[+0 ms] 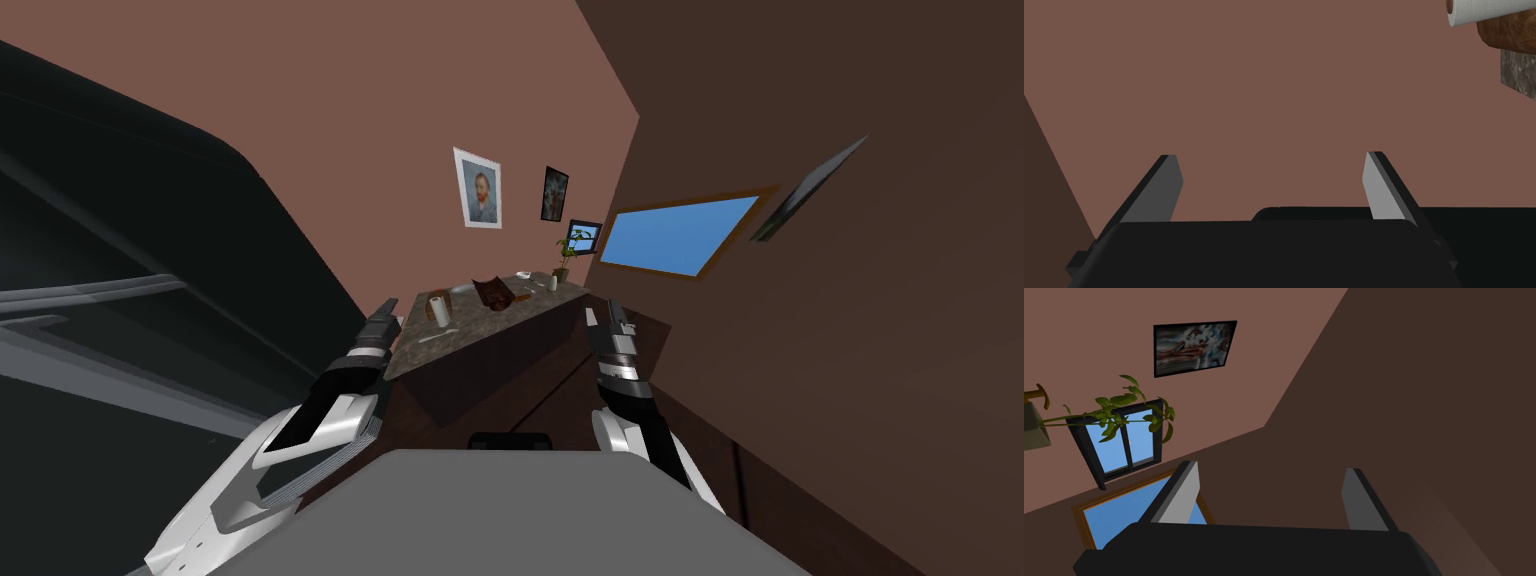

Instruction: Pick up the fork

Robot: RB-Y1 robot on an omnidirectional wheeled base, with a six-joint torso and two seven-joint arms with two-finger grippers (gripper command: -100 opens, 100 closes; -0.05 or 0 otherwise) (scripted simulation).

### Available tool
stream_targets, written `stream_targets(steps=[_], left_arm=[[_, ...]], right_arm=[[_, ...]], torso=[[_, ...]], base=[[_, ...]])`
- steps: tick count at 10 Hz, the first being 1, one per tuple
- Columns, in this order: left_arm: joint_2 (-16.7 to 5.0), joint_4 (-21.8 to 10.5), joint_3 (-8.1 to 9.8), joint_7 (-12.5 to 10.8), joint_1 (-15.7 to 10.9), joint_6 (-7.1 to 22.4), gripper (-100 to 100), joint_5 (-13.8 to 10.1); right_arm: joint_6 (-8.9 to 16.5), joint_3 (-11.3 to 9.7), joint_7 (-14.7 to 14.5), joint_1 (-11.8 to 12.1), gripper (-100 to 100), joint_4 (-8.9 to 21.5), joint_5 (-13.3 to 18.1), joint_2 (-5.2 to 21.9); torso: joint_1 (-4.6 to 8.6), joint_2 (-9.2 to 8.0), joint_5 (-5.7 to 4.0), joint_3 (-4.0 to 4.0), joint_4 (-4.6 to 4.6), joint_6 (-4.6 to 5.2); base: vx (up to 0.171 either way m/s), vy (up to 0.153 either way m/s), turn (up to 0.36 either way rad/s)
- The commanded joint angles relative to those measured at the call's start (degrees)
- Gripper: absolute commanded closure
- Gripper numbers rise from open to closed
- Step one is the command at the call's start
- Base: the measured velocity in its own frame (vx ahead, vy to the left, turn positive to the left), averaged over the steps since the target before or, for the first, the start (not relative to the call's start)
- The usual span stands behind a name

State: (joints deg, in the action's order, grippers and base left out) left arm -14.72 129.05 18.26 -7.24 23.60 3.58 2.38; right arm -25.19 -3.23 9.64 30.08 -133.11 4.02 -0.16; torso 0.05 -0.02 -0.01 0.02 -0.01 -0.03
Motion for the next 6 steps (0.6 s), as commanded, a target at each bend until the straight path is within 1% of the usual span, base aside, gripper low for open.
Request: stream_targets(steps=[1,2,3,5,6], left_arm=[[-0.67,-0.46,1.37,-0.36,-0.57,2.86,-100,-0.56],[-0.67,-0.46,1.37,-0.36,-0.57,4.61,-100,-0.56],[-1.36,-1.11,2.69,-0.77,-1.13,6.06,-100,-1.21],[-1.36,-1.11,2.69,-0.77,-1.13,8.86,-100,-1.21],[-2.08,-1.83,3.94,-1.14,-1.7,11.11,-100,-1.92]], right_arm=[[0.0,0.0,0.0,0.0,0,0.0,0.0,0.0],[0.0,-0.01,0.0,-0.01,0,0.0,0.0,0.0],[0.0,0.0,0.0,0.0,0,0.0,0.0,0.0],[0.0,0.0,0.0,0.0,0,0.0,0.0,0.0],[0.0,0.0,0.0,0.0,0,0.0,0.0,0.0]], torso=[[0.0,0.0,0.0,0.0,0.0,0.0],[0.07,0.0,-0.01,0.0,0.0,0.03],[0.07,0.0,-0.01,0.0,0.0,0.0],[0.08,0.04,-0.02,-0.02,0.01,0.0],[0.0,0.03,0.0,-0.02,0.01,-0.01]], base=[[-0.003,-0.041,-0.125],[-0.001,-0.039,-0.073],[0.006,-0.05,-0.122],[0.011,-0.028,-0.02],[0.013,-0.031,-0.097]])
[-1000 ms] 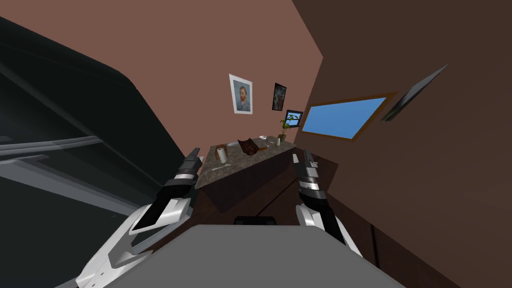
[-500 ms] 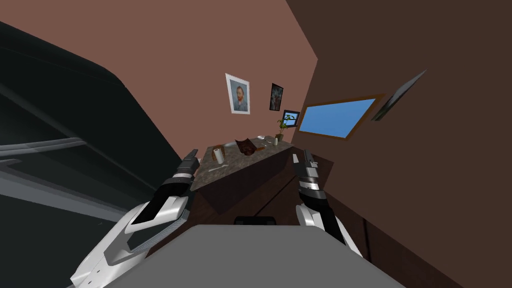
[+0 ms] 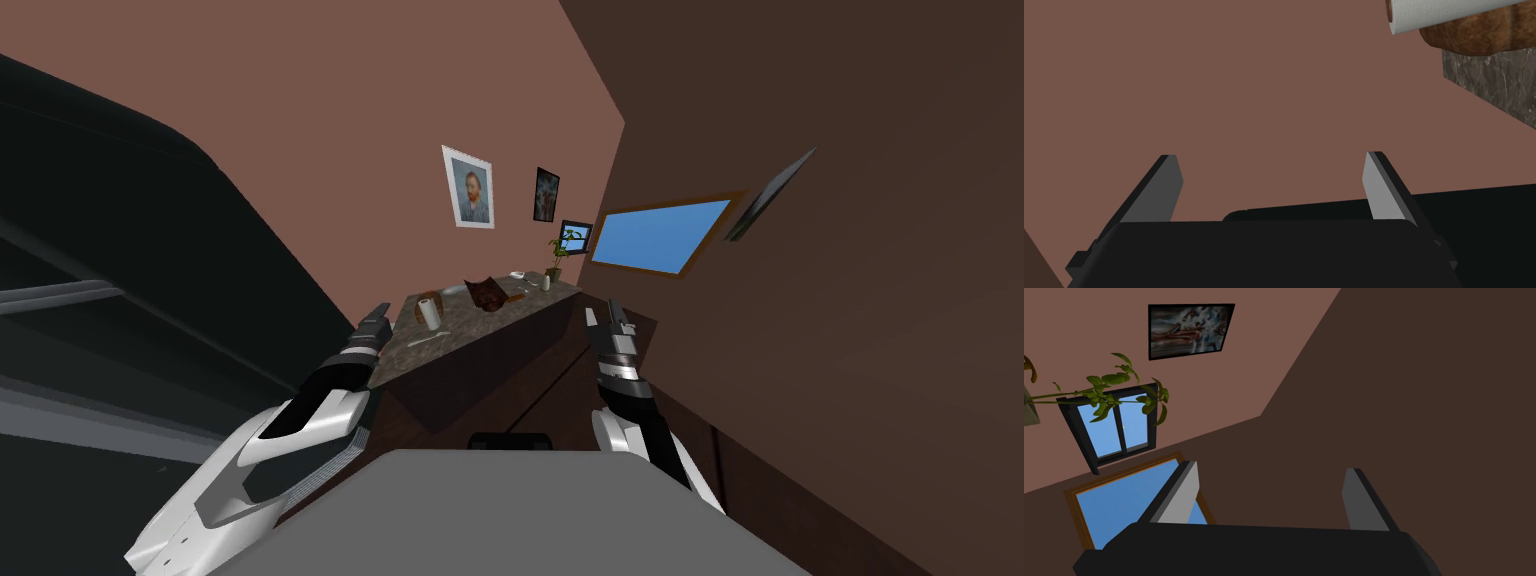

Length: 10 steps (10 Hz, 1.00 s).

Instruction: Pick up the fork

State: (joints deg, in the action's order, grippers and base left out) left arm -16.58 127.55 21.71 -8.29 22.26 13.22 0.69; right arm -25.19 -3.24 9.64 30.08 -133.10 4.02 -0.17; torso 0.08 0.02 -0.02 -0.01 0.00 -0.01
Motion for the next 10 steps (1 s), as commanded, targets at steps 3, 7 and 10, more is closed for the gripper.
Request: stream_targets(steps=[3,7,10], left_arm=[[-0.96,-1.1,1.64,-0.44,-0.95,5.67,-100,-1.01],[-1.74,-1.94,2.7,-0.74,-1.55,10.6,-100,-1.86],[-2.53,-2.84,3.66,-1.0,-2.16,15.53,-100,-2.78]], right_arm=[[0.0,0.0,0.0,0.0,0,0.0,0.0,0.0],[0.0,0.0,0.0,0.0,0,0.0,0.0,0.0],[0.0,0.0,0.0,0.0,0,0.0,0.0,0.0]], torso=[[-0.04,-0.03,0.0,0.01,-0.01,-0.02],[-0.04,0.03,0.0,-0.02,0.0,0.0],[0.0,0.06,0.0,-0.03,0.01,-0.01]], base=[[0.01,-0.027,-0.053],[0.018,-0.022,-0.042],[0.026,-0.024,-0.034]])
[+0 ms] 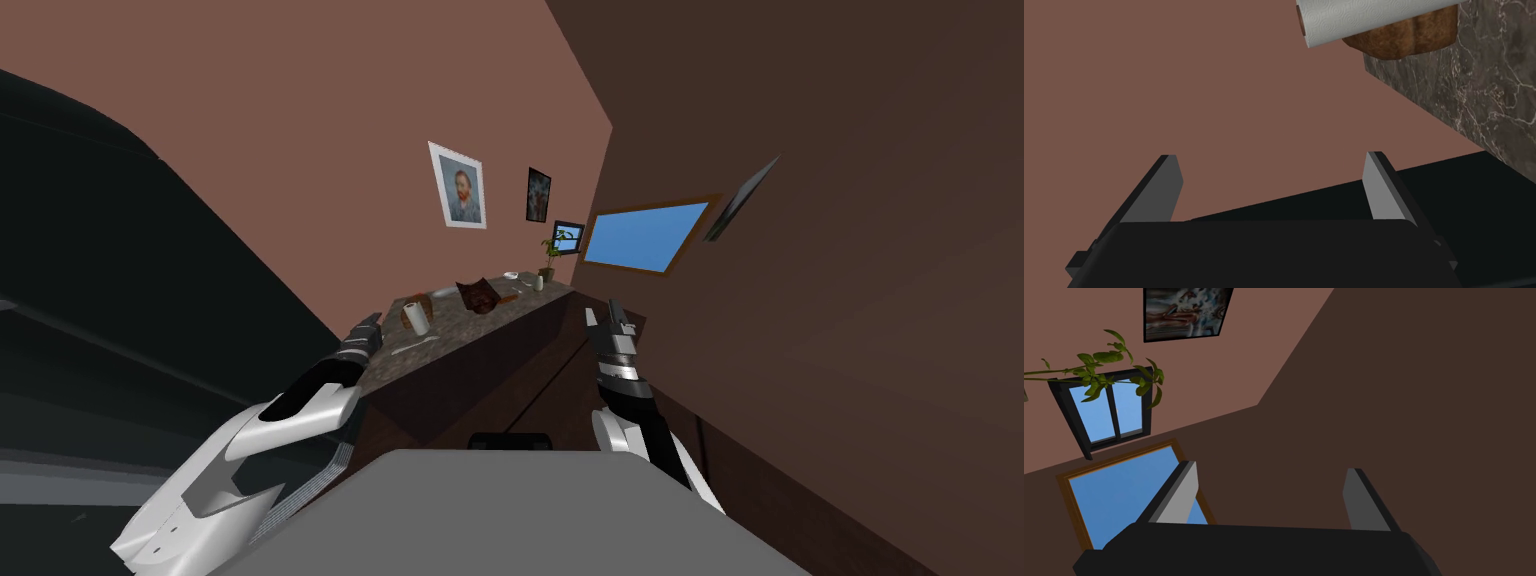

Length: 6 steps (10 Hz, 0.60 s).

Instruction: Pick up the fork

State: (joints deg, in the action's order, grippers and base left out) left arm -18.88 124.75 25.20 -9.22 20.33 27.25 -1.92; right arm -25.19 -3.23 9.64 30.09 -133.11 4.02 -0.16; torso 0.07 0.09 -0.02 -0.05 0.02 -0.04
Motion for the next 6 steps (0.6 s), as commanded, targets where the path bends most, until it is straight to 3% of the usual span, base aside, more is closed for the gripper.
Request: stream_targets(steps=[1,6], left_arm=[[-0.24,-0.04,0.17,-0.07,-0.23,1.97,-100,-0.17],[-1.82,-2.04,1.75,-0.45,-1.49,9.5,-100,-2.21]], right_arm=[[0.0,0.0,0.0,0.0,0,0.0,0.0,0.0],[0.0,0.0,0.0,0.0,0,0.0,0.0,0.0]], torso=[[0.0,0.0,0.0,0.0,0.0,0.0],[-0.02,0.03,0.0,-0.01,0.0,0.01]], base=[[0.013,-0.011,0.011],[0.034,-0.019,-0.029]])
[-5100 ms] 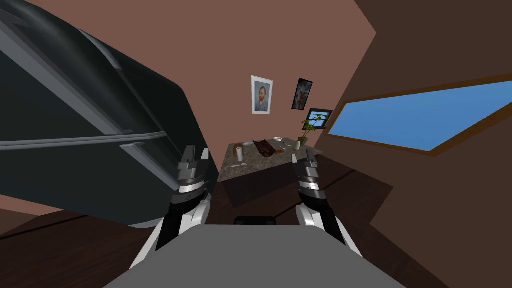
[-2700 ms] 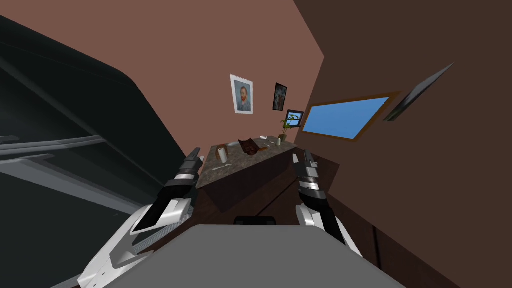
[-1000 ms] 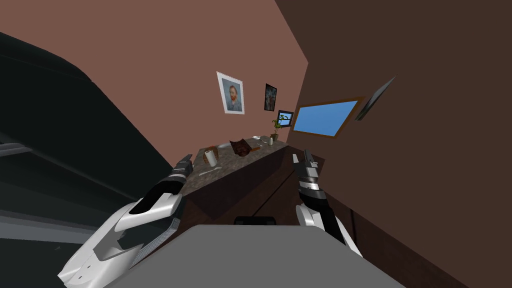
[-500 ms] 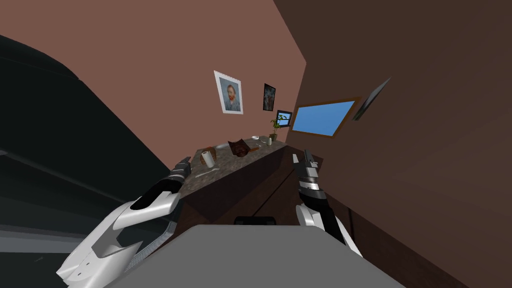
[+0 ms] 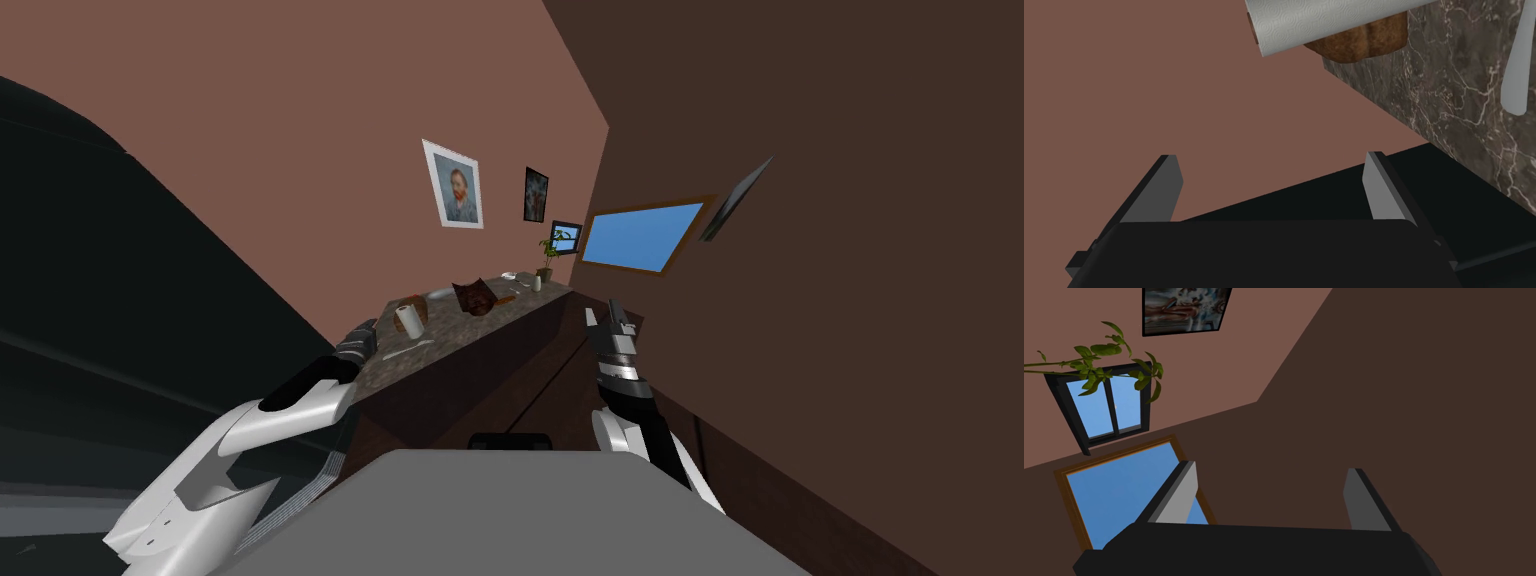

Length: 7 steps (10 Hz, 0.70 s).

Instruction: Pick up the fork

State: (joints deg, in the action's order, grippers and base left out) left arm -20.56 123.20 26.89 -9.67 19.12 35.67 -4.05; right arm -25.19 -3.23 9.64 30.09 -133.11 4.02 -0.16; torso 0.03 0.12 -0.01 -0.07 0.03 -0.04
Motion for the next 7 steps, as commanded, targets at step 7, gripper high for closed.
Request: stream_targets(steps=[7], left_arm=[[-1.65,-2.69,1.21,-0.22,-1.56,10.2,-100,-2.36]], right_arm=[[0.0,0.0,0.0,0.0,0,0.0,0.0,0.0]], torso=[[-0.02,0.04,0.01,-0.03,0.01,0.0]], base=[[0.037,-0.011,-0.009]])
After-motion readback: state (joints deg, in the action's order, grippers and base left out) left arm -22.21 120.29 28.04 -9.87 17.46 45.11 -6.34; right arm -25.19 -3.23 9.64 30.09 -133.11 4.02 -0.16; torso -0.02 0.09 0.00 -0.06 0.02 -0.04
